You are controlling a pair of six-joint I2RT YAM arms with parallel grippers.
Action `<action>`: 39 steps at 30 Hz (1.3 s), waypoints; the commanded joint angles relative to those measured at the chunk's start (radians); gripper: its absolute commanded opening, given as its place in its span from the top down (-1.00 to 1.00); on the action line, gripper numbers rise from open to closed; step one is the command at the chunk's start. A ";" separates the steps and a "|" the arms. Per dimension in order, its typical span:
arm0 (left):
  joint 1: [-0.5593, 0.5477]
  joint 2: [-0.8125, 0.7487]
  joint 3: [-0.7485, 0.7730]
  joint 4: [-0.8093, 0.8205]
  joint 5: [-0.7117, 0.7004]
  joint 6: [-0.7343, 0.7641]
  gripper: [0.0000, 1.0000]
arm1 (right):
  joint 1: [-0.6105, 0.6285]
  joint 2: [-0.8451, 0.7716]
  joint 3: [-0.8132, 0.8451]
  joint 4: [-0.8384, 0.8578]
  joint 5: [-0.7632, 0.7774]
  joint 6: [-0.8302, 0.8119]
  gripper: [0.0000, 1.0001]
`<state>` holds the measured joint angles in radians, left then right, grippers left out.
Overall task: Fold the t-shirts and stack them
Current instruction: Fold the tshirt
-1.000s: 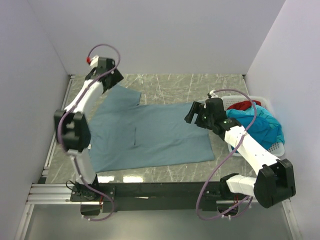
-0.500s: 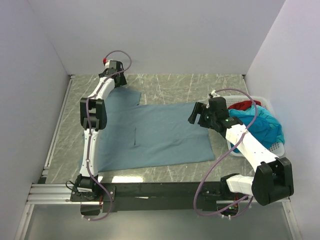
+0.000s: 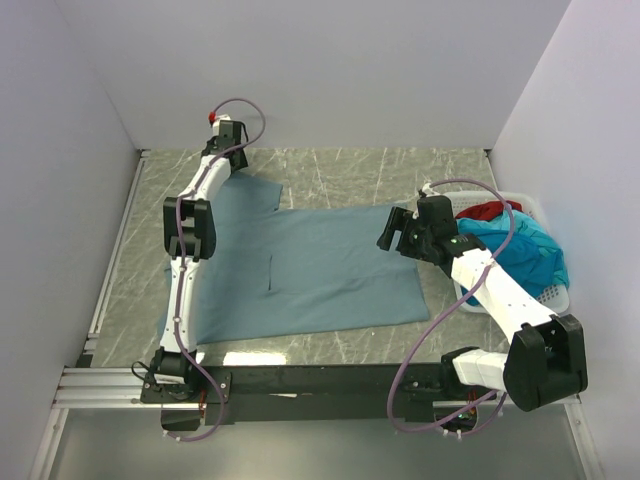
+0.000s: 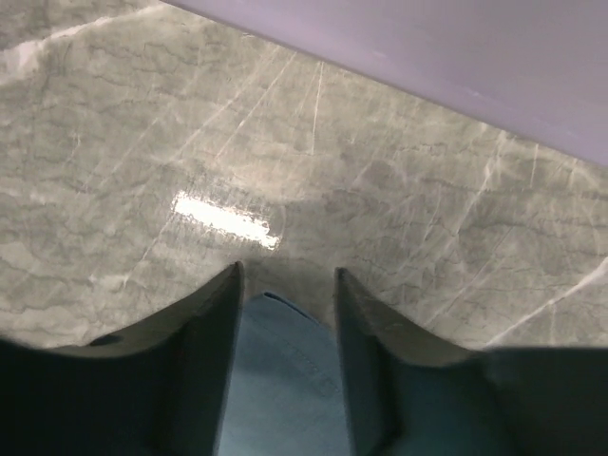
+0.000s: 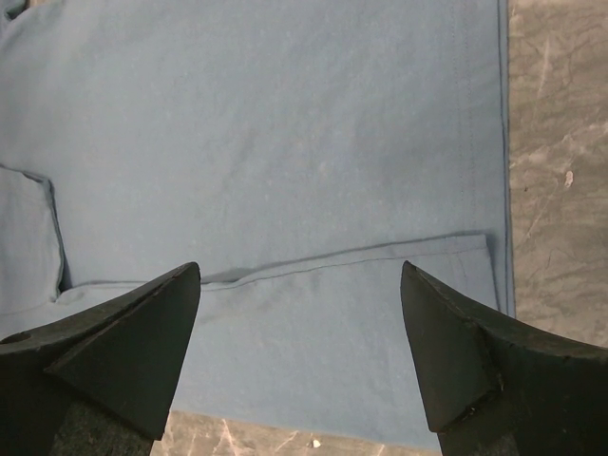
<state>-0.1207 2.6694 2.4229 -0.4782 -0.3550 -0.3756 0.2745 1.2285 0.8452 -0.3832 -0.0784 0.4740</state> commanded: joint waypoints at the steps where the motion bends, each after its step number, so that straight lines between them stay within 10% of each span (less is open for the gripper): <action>1: 0.009 -0.057 -0.013 0.026 0.022 0.001 0.07 | -0.008 -0.029 0.006 -0.003 0.014 0.006 -0.83; 7: 0.009 -0.025 0.033 -0.053 0.051 0.006 0.35 | -0.008 -0.023 0.014 -0.025 0.035 0.000 -0.82; 11: 0.010 -0.062 -0.047 -0.028 0.045 0.001 0.99 | -0.008 -0.018 0.017 -0.025 0.049 0.005 -0.82; 21: 0.009 -0.209 -0.228 0.058 0.025 0.035 0.99 | -0.012 0.244 0.290 -0.157 0.207 0.064 -0.79; 39: 0.006 -0.358 -0.331 0.099 0.131 0.063 0.99 | -0.072 1.134 1.265 -0.433 0.368 0.063 -0.62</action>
<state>-0.1135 2.3730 2.1139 -0.4004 -0.2695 -0.3328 0.2169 2.3444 2.0197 -0.7139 0.2665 0.5381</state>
